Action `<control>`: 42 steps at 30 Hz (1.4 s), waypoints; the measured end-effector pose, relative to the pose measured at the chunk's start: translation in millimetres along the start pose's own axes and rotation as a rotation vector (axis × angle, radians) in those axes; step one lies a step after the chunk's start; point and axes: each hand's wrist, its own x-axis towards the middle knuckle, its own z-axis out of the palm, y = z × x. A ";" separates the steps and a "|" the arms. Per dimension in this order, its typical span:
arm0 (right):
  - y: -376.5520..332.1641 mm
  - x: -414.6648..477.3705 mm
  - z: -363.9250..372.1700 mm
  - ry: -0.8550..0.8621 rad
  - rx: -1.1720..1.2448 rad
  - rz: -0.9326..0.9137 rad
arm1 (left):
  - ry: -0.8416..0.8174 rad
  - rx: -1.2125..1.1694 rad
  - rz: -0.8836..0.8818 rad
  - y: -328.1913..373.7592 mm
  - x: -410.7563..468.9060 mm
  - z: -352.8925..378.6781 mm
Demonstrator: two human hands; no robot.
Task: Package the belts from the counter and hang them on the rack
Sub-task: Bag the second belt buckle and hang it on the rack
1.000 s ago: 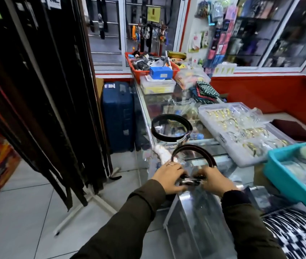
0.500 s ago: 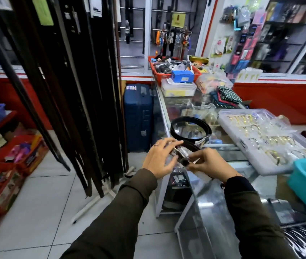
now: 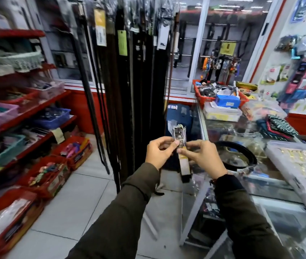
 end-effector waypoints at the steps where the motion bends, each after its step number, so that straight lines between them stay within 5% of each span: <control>1: -6.8 3.8 4.4 0.030 -0.041 -0.042 | 0.018 0.034 0.028 4.5 3.3 -7.3; 7: -46.3 36.5 30.3 -0.130 0.273 -0.118 | 0.163 0.069 0.159 50.0 19.3 -54.8; 13: -106.1 87.4 59.1 -0.109 0.531 -0.194 | 0.248 -0.176 0.189 107.9 40.9 -105.1; 27: -252.2 170.1 90.4 -0.051 0.842 -0.395 | 0.343 -0.176 0.379 224.1 98.8 -180.1; 42: -316.3 225.5 86.5 0.032 0.965 -0.265 | 0.383 -0.323 0.358 286.7 147.7 -194.0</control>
